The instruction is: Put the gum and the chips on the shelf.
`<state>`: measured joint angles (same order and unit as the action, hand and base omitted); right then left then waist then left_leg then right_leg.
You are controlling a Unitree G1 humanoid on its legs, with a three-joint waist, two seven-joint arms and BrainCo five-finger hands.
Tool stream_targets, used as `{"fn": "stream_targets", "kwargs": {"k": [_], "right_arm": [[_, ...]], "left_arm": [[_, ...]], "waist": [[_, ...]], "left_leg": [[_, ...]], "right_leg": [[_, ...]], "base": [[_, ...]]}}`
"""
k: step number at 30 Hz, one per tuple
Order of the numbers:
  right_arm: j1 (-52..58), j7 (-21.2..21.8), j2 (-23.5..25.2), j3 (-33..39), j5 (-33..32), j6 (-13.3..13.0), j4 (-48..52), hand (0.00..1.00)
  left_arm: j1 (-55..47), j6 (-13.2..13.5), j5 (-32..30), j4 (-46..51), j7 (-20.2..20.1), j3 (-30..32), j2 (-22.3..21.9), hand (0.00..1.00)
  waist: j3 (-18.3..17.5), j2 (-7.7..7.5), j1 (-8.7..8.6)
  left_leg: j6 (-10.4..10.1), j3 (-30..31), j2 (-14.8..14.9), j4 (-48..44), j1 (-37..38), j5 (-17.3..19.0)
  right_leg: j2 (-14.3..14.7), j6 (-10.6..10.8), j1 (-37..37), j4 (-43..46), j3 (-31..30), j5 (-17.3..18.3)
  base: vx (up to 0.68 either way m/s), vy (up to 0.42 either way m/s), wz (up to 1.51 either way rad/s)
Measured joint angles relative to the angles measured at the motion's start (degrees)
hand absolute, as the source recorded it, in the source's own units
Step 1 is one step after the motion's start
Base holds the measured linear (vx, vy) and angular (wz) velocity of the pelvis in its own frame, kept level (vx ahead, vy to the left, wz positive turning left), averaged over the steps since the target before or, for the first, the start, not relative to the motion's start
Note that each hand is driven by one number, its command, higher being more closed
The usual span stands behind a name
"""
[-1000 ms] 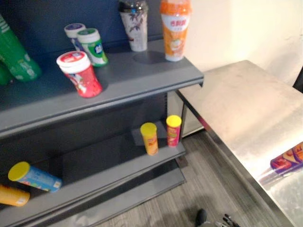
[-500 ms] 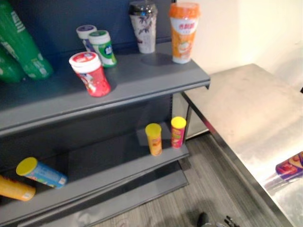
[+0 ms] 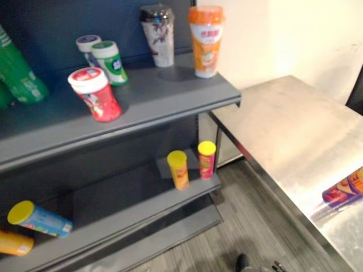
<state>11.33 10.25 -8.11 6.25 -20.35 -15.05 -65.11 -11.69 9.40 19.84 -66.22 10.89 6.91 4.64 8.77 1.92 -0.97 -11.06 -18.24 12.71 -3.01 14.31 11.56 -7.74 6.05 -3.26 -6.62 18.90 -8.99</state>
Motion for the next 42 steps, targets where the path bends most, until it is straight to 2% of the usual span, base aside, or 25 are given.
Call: {"fn": "stream_targets", "kwargs": {"k": [4, 7, 10, 11, 12, 13, 14, 15, 16, 17, 18, 19, 21, 22, 23, 24, 25, 26, 27, 30, 32, 33, 36, 42], "right_arm": [[0.03, -1.36, 0.01, 0.33, -0.24, -0.32, 0.13, 0.00], [0.13, -2.61, 0.51, 2.44, -3.67, -0.72, 1.90, 0.00], [1.44, -3.79, 2.61, 5.22, -7.37, -2.11, 3.78, 0.00], [1.99, -3.75, 3.09, 5.24, -7.71, -2.40, 3.97, 0.00], [2.37, -3.64, 3.78, 5.39, -7.75, -2.75, 4.29, 0.00], [1.85, -3.48, 4.34, 5.75, -7.74, -2.81, 5.10, 0.00], [1.13, -3.35, 4.92, 6.45, -7.71, -2.74, 5.89, 0.00], [1.19, -3.26, 4.85, 7.56, -7.71, -2.76, 6.16, 0.00], [1.64, -3.28, 4.82, 8.54, -7.71, -2.85, 6.10, 0.00], [1.86, -3.32, 4.70, 9.15, -7.67, -3.14, 5.95, 0.00], [1.52, -3.36, 4.71, 9.03, -7.62, -3.46, 5.96, 0.00], [0.98, -3.31, 4.68, 8.73, -7.41, -3.81, 5.94, 0.00], [-1.22, -3.13, 4.73, 6.65, -7.11, -4.39, 5.49, 0.00], [-2.19, -2.99, 4.72, 6.66, -6.97, -4.38, 5.65, 0.00], [-1.93, -2.97, 4.75, 6.92, -6.56, -4.36, 5.53, 0.00], [-0.66, -2.71, 5.14, 6.55, -6.27, -4.34, 5.35, 0.00], [-1.03, -2.63, 4.82, 6.51, -5.85, -4.33, 5.21, 0.00], [-1.18, -2.47, 4.47, 5.97, -5.16, -4.43, 5.62, 0.00], [-1.65, -2.52, 4.40, 5.64, -4.92, -4.38, 5.65, 0.00], [-2.54, -2.64, 4.42, 5.62, -4.92, -4.35, 5.43, 0.00], [-2.57, -2.96, 4.80, 5.64, -4.91, -4.28, 5.43, 0.00], [-2.43, -3.23, 4.97, 5.63, -4.92, -4.15, 5.40, 0.00], [-1.60, -3.61, 5.22, 5.71, -4.92, -4.12, 5.50, 0.00], [-1.00, -3.62, 5.31, 6.46, -4.91, -4.12, 5.72, 0.00]], "left_arm": [[0.29, 0.01, 0.12, 0.01, -0.18, -1.18, 0.03, 0.00], [1.58, -0.20, -0.30, 0.11, -0.40, -2.71, 0.10, 0.00], [3.69, -1.21, -0.97, 0.79, -0.53, -3.27, 1.07, 0.00], [3.69, -1.22, -1.01, 1.39, -0.80, -3.25, 1.42, 0.00], [3.63, -1.29, -1.03, 1.60, -1.16, -3.09, 1.81, 0.00], [2.96, -1.31, -1.00, 2.03, -1.13, -2.98, 2.05, 0.00], [2.99, -1.47, -1.07, 2.26, -1.09, -2.44, 1.91, 0.00], [2.91, -2.01, -1.05, 2.73, -0.91, -2.33, 1.85, 0.00], [2.81, -2.44, -0.97, 2.80, -0.60, -2.33, 1.88, 0.00], [2.70, -2.49, -0.91, 3.11, -0.32, -2.09, 1.80, 0.00], [2.65, -2.47, -0.94, 3.59, 0.03, -1.30, 2.18, 0.00], [2.86, -2.57, -0.96, 3.37, 0.11, -0.44, 2.01, 0.00], [3.36, -2.42, -1.00, 3.43, 0.15, 0.44, 1.70, 0.00], [3.56, -2.29, -0.98, 3.51, 0.13, 0.53, 0.94, 0.00], [4.31, -2.08, -0.96, 3.50, 0.13, 0.88, 0.35, 0.00], [4.56, -1.81, -1.00, 4.05, 0.42, 1.35, 1.54, 0.00], [4.70, -2.03, -1.00, 3.80, 0.58, 1.65, 1.19, 0.00], [4.46, -2.06, -1.01, 3.14, 0.78, 1.73, 0.61, 0.00], [4.25, -1.99, -0.97, 3.04, 1.09, 1.80, 0.10, 0.00], [4.39, -2.05, -1.00, 3.03, 1.27, 1.71, 0.21, 0.00], [4.63, -2.04, -0.99, 3.40, 1.28, 1.77, 0.56, 0.00], [4.61, -2.05, -0.99, 3.44, 1.27, 1.76, 0.63, 0.00], [4.11, -2.10, -1.21, 3.42, 1.28, 1.62, 1.26, 0.00], [4.16, -2.08, -3.07, 3.44, 1.29, 1.30, 1.41, 0.00]], "waist": [[0.73, 0.07, -0.35], [1.34, 0.84, -0.58], [2.31, -0.14, -0.98], [2.70, -0.80, -1.20], [2.47, -1.66, -1.44], [2.34, -0.52, -1.25], [2.85, -0.78, -1.46], [2.97, -0.60, -1.97], [2.89, -0.60, -2.15], [2.84, -1.01, -1.60], [3.10, -2.19, -1.30], [3.20, -2.44, -1.10], [2.85, -1.81, -0.28], [3.30, -0.63, -0.57], [3.43, -1.35, -0.84], [3.29, -3.14, -0.44], [3.48, -2.23, -0.33], [3.26, -1.81, -0.38], [3.09, -1.51, -0.23], [3.05, -1.59, -0.43], [2.93, -1.86, -0.40], [3.24, -2.58, -0.32], [3.23, -2.93, -0.45], [3.14, -2.28, -0.57]], "left_leg": [[0.18, -2.91, 0.25, -2.92, 0.61, 2.64], [0.97, -6.50, -0.35, -6.39, -0.25, 4.33], [2.09, -10.16, -2.04, -6.68, 0.44, 5.05], [2.46, -11.66, -2.21, -7.21, 0.97, 5.56], [2.91, -14.56, -2.26, -7.51, 1.12, 5.89], [3.47, -17.66, -1.17, -7.22, 0.94, 5.70], [3.47, -19.97, -0.52, -7.53, 0.72, 5.64], [3.24, -21.80, 0.72, -7.59, 0.79, 5.30], [3.09, -22.47, 1.27, -7.69, 1.07, 5.04], [3.03, -24.55, 1.69, -8.47, 1.39, 5.02], [3.00, -26.62, 0.79, -9.46, 1.73, 5.06], [3.21, -27.58, 0.67, -9.51, 1.71, 4.98], [7.07, -29.56, 1.43, -8.24, -0.21, 4.34], [6.07, -30.66, 2.64, -8.15, -0.38, 4.15], [4.39, -31.42, 2.34, -9.12, 0.09, 3.99], [4.31, -31.50, 0.81, -11.31, 0.43, 3.93], [4.24, -31.41, 1.80, -11.84, 0.14, 3.98], [4.82, -31.16, 3.25, -13.02, -0.74, 3.57], [5.17, -30.57, 3.46, -12.89, -1.12, 3.45], [4.92, -29.43, 2.55, -10.08, -1.06, 3.49], [4.22, -29.68, 2.28, -9.20, -1.12, 3.17], [4.21, -29.71, 2.12, -9.13, -1.22, 3.16], [4.21, -29.88, 1.56, -9.15, -1.07, 3.16], [4.29, -31.17, 1.06, -10.49, -1.15, 3.00]], "right_leg": [[0.32, 0.22, 0.27, 0.39, -2.80, 0.30], [-0.39, 0.31, 5.53, 6.23, -6.94, -0.20], [-1.72, 0.21, 9.83, 11.51, -8.49, -0.30], [-1.67, -0.52, 10.20, 11.99, -8.45, -1.00], [-0.90, -1.20, 11.20, 10.61, -8.40, -4.33], [0.14, -2.63, 11.74, 7.81, -7.63, -7.70], [-0.24, -6.69, 13.67, 14.54, -2.53, -2.36], [-2.30, -9.85, 16.31, 30.00, 4.73, 7.51], [-3.96, -9.34, 15.49, 36.38, 8.36, 11.27], [-5.56, -8.95, 13.52, 39.39, 11.71, 14.42], [-5.22, -8.45, 13.30, 37.37, 13.31, 14.68], [-3.99, -8.67, 12.94, 35.32, 14.40, 14.66], [3.39, -8.26, 10.23, 17.85, 11.71, 10.49], [3.80, -9.48, 10.41, 18.06, 12.67, 11.80], [-1.59, -9.92, 11.43, 31.72, 15.50, 19.53], [-2.86, -6.69, 9.72, 30.52, 15.61, 21.96], [-1.62, -6.76, 8.52, 28.86, 15.35, 21.02], [1.23, -6.79, 6.70, 23.18, 14.76, 18.39], [2.46, -7.10, 5.82, 19.69, 13.88, 16.50], [3.49, -6.96, 5.61, 17.86, 13.23, 15.38], [3.33, -6.77, 6.05, 17.55, 13.22, 14.66], [3.16, -6.70, 6.04, 17.30, 13.22, 14.17], [2.48, -6.55, 6.11, 17.58, 13.13, 13.79], [1.54, -6.64, 8.04, 19.43, 11.75, 14.32]], "base": [[0.00, 0.038, -0.43], [-0.02, 0.082, -0.72], [-0.10, 0.088, -0.60], [-0.17, 0.067, -0.74], [-0.23, 0.037, -1.10], [-0.25, 0.015, -1.22], [-0.23, -0.012, -1.16], [-0.13, -0.020, -0.81], [-0.07, -0.027, -0.79], [0.02, -0.039, -0.83], [0.02, -0.036, -1.00], [-0.02, -0.058, -1.24], [-0.06, -0.057, -1.23], [-0.03, -0.056, -0.60], [0.03, -0.082, -0.23], [0.05, -0.095, -0.11], [0.01, -0.111, -0.20], [-0.08, -0.082, -0.28], [-0.12, -0.050, -0.29], [-0.17, 0.025, -0.17], [-0.14, 0.047, 0.01], [-0.14, 0.044, 0.00], [-0.11, 0.049, 0.01], [-0.06, 0.010, -0.12]]}}
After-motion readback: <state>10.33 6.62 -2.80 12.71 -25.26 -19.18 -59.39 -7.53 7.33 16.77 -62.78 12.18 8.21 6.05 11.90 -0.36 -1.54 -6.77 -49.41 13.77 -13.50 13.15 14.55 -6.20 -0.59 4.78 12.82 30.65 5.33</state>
